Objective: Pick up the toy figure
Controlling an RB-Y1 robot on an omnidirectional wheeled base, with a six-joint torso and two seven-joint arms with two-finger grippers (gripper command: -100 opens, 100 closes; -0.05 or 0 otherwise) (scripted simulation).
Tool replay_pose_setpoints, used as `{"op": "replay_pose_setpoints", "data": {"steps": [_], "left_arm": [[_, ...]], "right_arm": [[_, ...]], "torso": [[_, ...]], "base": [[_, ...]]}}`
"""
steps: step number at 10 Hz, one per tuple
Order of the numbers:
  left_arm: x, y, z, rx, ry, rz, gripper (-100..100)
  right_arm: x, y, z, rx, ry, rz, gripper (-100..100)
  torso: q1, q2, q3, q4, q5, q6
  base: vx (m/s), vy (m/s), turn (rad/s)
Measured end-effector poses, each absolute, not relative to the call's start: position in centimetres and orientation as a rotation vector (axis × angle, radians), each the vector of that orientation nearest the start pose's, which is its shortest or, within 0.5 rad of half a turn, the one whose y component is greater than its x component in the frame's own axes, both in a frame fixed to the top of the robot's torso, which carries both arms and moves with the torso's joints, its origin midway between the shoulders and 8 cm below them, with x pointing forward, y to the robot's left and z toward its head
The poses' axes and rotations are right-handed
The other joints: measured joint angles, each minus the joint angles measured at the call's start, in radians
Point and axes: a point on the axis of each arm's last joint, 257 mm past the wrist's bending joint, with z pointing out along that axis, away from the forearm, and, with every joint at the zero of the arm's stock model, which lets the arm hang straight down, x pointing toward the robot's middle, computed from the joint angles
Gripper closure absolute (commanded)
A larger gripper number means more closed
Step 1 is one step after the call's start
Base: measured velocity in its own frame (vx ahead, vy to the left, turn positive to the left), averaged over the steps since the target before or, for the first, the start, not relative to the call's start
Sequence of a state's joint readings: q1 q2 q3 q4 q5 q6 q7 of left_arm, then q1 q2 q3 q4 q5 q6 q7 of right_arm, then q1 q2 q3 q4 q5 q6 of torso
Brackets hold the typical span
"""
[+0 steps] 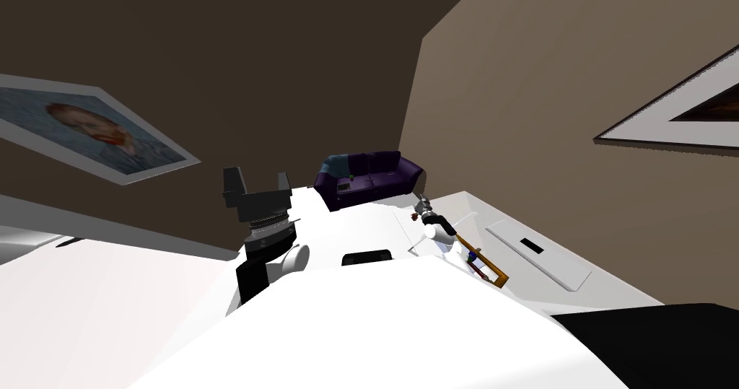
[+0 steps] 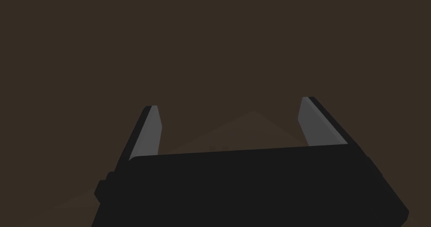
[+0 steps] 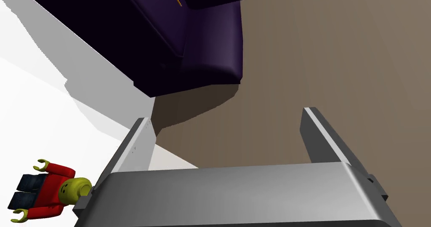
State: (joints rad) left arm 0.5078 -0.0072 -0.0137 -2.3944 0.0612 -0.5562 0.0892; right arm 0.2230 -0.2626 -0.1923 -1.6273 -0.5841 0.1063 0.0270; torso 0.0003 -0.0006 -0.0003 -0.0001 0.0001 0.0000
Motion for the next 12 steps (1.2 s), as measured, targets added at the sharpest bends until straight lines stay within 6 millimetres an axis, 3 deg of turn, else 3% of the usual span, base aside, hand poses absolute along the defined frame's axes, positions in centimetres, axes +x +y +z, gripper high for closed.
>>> {"op": "replay_pose_setpoints", "data": {"steps": [4,12], "left_arm": [[30.6,27.7,8.1,-0.594,0.432,-1.471,0],[30.6,27.7,8.1,-0.594,0.432,-1.471,0]], "right_arm": [[45.1,-43.9,-33.6,1.82,0.985,1.123,-100],[44.1,-45.7,-39.4,2.158,0.891,1.137,-100]], "torso": [[0.0,0.0,0.0,0.0,0.0,0.0],[-0.001,0.0,0.0,0.0,0.0,0.0]], "base": [[0.003,0.003,0.003],[0.004,-0.004,0.004]]}}
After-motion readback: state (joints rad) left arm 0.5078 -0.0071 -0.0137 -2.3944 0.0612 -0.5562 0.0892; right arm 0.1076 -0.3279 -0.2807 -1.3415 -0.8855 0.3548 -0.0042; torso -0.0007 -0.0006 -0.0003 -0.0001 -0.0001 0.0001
